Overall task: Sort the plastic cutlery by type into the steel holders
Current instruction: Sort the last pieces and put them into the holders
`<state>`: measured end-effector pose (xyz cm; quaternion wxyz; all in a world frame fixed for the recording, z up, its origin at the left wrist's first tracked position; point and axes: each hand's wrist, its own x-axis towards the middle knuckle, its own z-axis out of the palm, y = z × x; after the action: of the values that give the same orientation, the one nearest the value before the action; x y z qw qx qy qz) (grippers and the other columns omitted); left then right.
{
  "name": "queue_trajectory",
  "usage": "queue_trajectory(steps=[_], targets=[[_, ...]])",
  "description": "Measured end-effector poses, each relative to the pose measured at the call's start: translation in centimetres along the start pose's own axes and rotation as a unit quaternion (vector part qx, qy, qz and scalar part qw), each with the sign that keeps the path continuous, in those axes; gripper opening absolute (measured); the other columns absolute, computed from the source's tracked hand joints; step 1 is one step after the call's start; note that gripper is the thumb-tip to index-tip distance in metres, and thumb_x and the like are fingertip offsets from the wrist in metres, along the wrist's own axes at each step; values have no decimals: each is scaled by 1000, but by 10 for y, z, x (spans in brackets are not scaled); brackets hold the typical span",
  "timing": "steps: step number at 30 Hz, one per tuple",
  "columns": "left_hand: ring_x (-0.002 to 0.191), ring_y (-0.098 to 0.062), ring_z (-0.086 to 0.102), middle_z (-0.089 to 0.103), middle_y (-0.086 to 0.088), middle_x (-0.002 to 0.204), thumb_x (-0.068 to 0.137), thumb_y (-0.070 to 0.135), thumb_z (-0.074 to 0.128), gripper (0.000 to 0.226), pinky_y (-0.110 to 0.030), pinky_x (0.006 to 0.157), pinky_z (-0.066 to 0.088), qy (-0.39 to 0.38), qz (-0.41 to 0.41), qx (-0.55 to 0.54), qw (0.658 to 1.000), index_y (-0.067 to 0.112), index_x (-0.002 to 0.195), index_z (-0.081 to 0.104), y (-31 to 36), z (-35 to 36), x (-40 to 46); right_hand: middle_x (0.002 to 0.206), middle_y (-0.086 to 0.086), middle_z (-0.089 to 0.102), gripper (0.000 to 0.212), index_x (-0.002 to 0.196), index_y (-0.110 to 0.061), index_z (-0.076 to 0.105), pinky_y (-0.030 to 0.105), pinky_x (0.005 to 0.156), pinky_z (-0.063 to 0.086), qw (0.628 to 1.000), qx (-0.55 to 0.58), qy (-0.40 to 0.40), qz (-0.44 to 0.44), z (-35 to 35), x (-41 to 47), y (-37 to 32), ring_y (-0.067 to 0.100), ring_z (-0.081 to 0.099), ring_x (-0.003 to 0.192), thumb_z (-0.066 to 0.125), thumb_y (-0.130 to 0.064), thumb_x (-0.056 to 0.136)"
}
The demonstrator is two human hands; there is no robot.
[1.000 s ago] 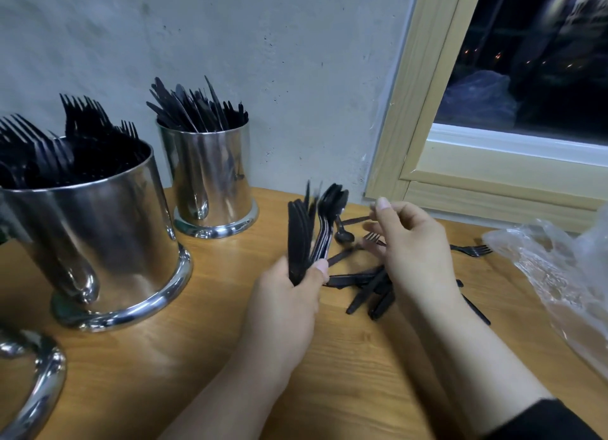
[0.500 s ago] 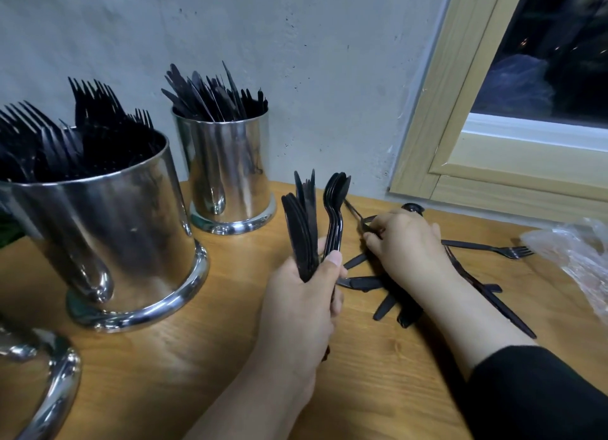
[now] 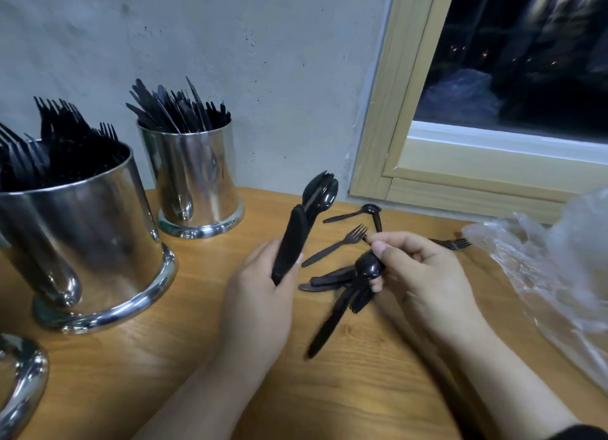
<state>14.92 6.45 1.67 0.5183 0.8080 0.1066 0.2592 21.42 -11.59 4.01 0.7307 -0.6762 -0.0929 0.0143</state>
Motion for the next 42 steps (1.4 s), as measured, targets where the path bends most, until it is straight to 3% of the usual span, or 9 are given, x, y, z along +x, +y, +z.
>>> queue_trajectory(steps=[5, 13, 20, 23, 27, 30, 34, 37, 42], targets=[[83, 8, 60, 65, 24, 85, 101, 29, 59, 24, -5, 67, 39, -106, 8, 26, 994, 45, 84, 58, 6, 2, -3, 75, 15, 67, 9, 96, -3, 73, 25, 63, 60, 997, 61, 45, 0, 3, -2, 0, 19, 67, 58, 68, -9, 92], [61, 3, 59, 67, 3, 69, 102, 34, 57, 18, -6, 58, 41, -128, -7, 12, 992, 40, 85, 62, 12, 2, -6, 74, 7, 61, 10, 99, -3, 74, 25, 67, 59, 993, 98, 73, -11, 2, 4, 2, 11, 60, 63, 69, -9, 93], [71, 19, 55, 55, 44, 67, 102, 25, 60, 29, -1, 63, 38, -207, 29, 21, 978, 41, 78, 57, 16, 0, -10, 82, 16, 63, 11, 100, 2, 70, 21, 63, 57, 986, 131, 107, -5, 4, 5, 0, 13, 60, 66, 68, -7, 93], [83, 20, 56, 58, 46, 82, 101, 30, 61, 20, 0, 68, 38, -232, 28, 9, 972, 50, 98, 62, 14, 1, -10, 77, 14, 65, 12, 102, 3, 68, 19, 61, 57, 983, 155, 103, -2, 5, 5, -3, 15, 62, 66, 68, -5, 94], [92, 15, 58, 62, 40, 94, 99, 34, 64, 22, -2, 69, 40, -234, 16, 15, 972, 55, 105, 61, 10, 2, -10, 87, 19, 71, 11, 103, 1, 68, 23, 66, 60, 984, 157, 87, 2, 6, 2, -5, 22, 67, 77, 66, -6, 95], [71, -3, 61, 67, 14, 77, 100, 37, 61, 16, -9, 59, 40, -201, -9, 14, 979, 48, 88, 64, 6, 4, -6, 82, 13, 71, 15, 108, -3, 66, 27, 68, 60, 987, 137, 79, -3, 5, 2, -7, 21, 70, 74, 56, -12, 102], [52, -14, 45, 50, -1, 58, 99, 39, 60, 29, -28, 56, 40, -137, -83, -69, 985, 16, 82, 66, -2, 2, 1, 82, 6, 75, 16, 102, -16, 70, 29, 66, 54, 982, -130, 127, -45, -5, 16, -6, 14, 67, 70, 55, -20, 103], [52, -15, 46, 53, -3, 59, 99, 39, 61, 30, -35, 58, 40, -105, -128, -143, 976, 17, 80, 67, -6, 2, 5, 92, -8, 72, 17, 107, -24, 71, 29, 74, 46, 907, -409, 63, -73, -4, 49, -4, 12, 65, 87, 57, -30, 100], [51, -16, 45, 54, -3, 59, 99, 39, 62, 29, -34, 55, 39, -75, -153, -179, 969, 23, 76, 69, -11, 3, 8, 122, 8, 66, 39, 137, -24, 56, 47, 98, 47, 755, -654, -42, 3, 21, 128, 4, 33, 59, 115, 44, -42, 104]])
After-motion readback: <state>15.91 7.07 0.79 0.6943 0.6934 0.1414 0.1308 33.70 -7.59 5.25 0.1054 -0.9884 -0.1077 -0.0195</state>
